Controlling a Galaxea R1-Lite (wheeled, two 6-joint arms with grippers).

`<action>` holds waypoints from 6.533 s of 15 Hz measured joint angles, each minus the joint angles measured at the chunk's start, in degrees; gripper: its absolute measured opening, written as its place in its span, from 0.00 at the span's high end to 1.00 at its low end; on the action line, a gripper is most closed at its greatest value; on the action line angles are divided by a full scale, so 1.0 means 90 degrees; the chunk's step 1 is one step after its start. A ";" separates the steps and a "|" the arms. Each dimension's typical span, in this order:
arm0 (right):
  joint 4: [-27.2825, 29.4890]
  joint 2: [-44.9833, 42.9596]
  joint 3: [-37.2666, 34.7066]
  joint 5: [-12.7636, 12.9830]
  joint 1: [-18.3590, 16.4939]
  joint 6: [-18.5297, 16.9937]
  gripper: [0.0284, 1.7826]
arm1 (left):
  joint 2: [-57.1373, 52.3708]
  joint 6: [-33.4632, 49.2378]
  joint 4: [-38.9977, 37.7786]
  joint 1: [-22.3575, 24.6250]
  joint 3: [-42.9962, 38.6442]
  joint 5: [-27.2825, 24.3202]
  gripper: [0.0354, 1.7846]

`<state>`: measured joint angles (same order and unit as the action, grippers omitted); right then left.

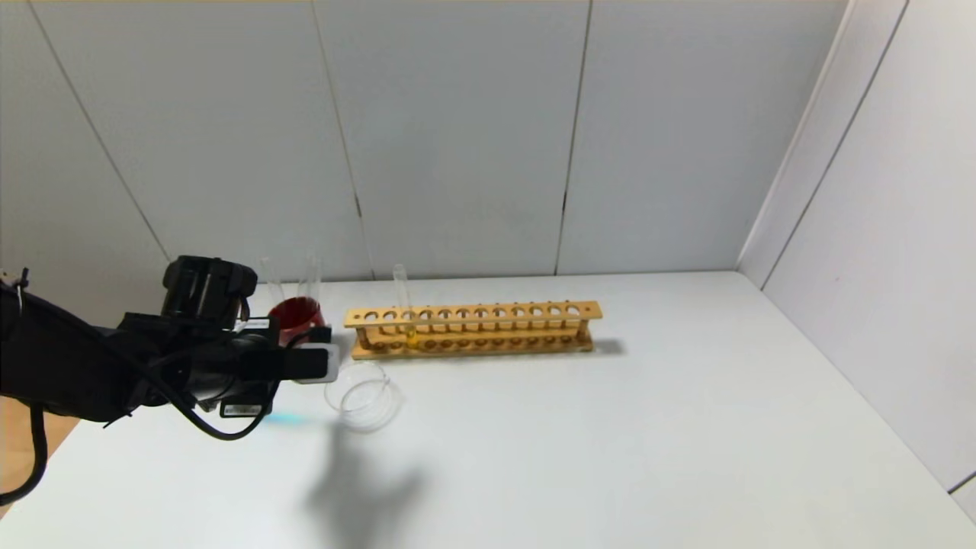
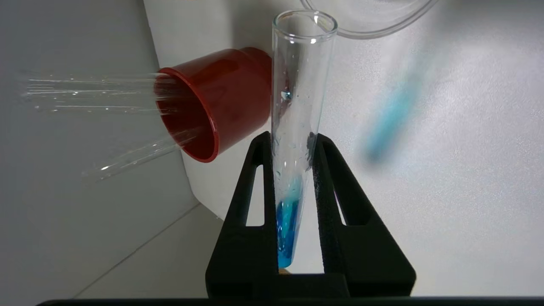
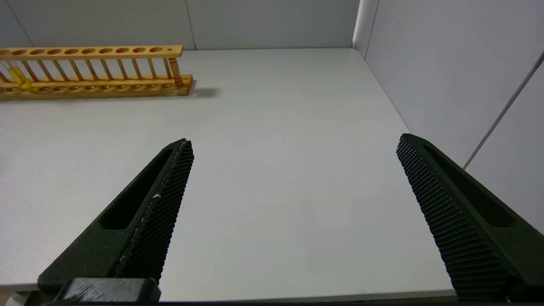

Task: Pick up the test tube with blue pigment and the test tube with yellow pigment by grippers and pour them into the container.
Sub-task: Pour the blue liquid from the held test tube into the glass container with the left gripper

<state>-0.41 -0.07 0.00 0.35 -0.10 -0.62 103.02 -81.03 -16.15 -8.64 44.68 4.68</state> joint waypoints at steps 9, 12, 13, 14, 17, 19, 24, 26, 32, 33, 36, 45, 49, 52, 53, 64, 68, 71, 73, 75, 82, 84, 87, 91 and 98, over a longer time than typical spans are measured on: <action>0.0000 0.0000 0.0000 0.0000 0.0000 0.0000 0.02 | 0.0237 -0.0019 -0.0011 -0.0106 0.0061 0.0294 0.84; 0.0000 0.0000 0.0000 -0.0003 0.0000 0.0000 0.02 | 0.0276 -0.0024 -0.0011 -0.0118 0.0112 0.0297 0.84; 0.0000 0.0000 0.0000 -0.0003 0.0000 0.0000 0.02 | 0.0289 -0.0061 -0.0011 -0.0121 0.0129 0.0297 0.84; 0.0000 0.0000 0.0000 -0.0003 0.0000 0.0000 0.02 | 0.0295 -0.0175 -0.0011 -0.0123 0.0149 0.0297 0.84; 0.0000 0.0000 0.0000 -0.0003 0.0000 0.0003 0.02 | 0.0313 -0.0405 -0.0020 -0.0123 0.0199 0.0297 0.84; 0.0000 0.0000 0.0000 -0.0003 0.0000 0.0003 0.02 | 0.0332 -0.0456 -0.0020 -0.0123 0.0223 0.0312 0.84; 0.0000 0.0000 0.0000 0.0000 0.0000 0.0000 0.02 | 0.0359 -0.0689 -0.0012 -0.0123 0.0306 0.0656 0.84; 0.0000 0.0000 0.0000 -0.0003 0.0000 0.0000 0.02 | 0.0381 -0.0702 -0.0011 -0.0123 0.0331 0.0658 0.84; 0.0000 0.0000 0.0000 0.0000 0.0000 0.0000 0.02 | 0.0536 -0.0689 -0.0042 -0.0142 0.0459 0.0656 0.84; 0.0000 0.0000 0.0000 0.0000 0.0000 0.0000 0.02 | 0.0577 -0.0689 -0.0076 -0.0154 0.0496 0.0656 0.84; 0.0000 0.0000 0.0000 0.0000 0.0000 0.0000 0.02 | 0.0694 -0.0689 -0.0083 -0.0191 0.0576 0.0653 0.84; 0.0000 0.0000 0.0000 -0.0003 0.0000 0.0000 0.02 | 0.0696 -0.0944 -0.0079 -0.0335 0.0605 0.0903 0.84; 0.0000 0.0000 0.0000 -0.0003 0.0000 0.0000 0.02 | 0.0681 -0.1061 -0.0079 -0.0377 0.0597 0.0993 0.84; 0.0000 0.0000 0.0000 0.0000 0.0000 0.0003 0.02 | 0.0672 -0.1149 -0.0081 -0.0466 0.0661 0.1224 0.84; 0.0000 0.0000 0.0000 -0.0003 0.0000 0.0003 0.02 | 0.0669 -0.1161 -0.0079 -0.0488 0.0680 0.1234 0.84; 0.0000 0.0000 0.0000 -0.0003 0.0000 0.0000 0.02 | 0.0589 -0.1703 -0.0049 -0.0570 0.0698 0.1602 0.84; 0.0000 0.0000 0.0000 -0.0005 0.0000 0.0000 0.02 | 0.0589 -0.1921 -0.0049 -0.0622 0.0692 0.1654 0.84; 0.0000 0.0000 0.0000 0.0000 0.0000 0.0000 0.02 | 0.0589 -0.2021 -0.0027 -0.0668 0.0692 0.1739 0.84; 0.0000 0.0000 0.0000 -0.0003 0.0000 0.0000 0.02 | 0.0587 -0.2095 -0.0018 -0.0672 0.0670 0.1904 0.84; 0.0000 0.0000 0.0000 -0.0003 0.0000 0.0000 0.02 | 0.0568 -0.2224 -0.0024 -0.0684 0.0683 0.1930 0.84; 0.0000 0.0000 0.0000 -0.0005 0.0000 0.0000 0.02 | 0.0521 -0.2453 -0.0027 -0.0740 0.0704 0.2055 0.84; 0.0000 0.0000 0.0000 -0.0003 0.0000 0.0000 0.02 | 0.0482 -0.2574 -0.0024 -0.0775 0.0688 0.2120 0.84; -0.0003 0.0000 0.0000 -0.0003 0.0000 0.0000 0.02 | 0.0456 -0.2901 -0.0061 -0.0784 0.0768 0.2247 0.84; 0.0000 0.0000 0.0000 -0.0003 0.0000 0.0000 0.02 | 0.0454 -0.3064 -0.0061 -0.0987 0.0867 0.2465 0.84; 0.0000 0.0000 0.0000 0.0000 0.0000 0.0000 0.02 | 0.0466 -0.3388 -0.0058 -0.1195 0.0916 0.2849 0.84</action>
<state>-0.41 -0.07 0.00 0.35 -0.10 -0.62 107.22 -111.52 -16.68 -19.40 52.92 30.32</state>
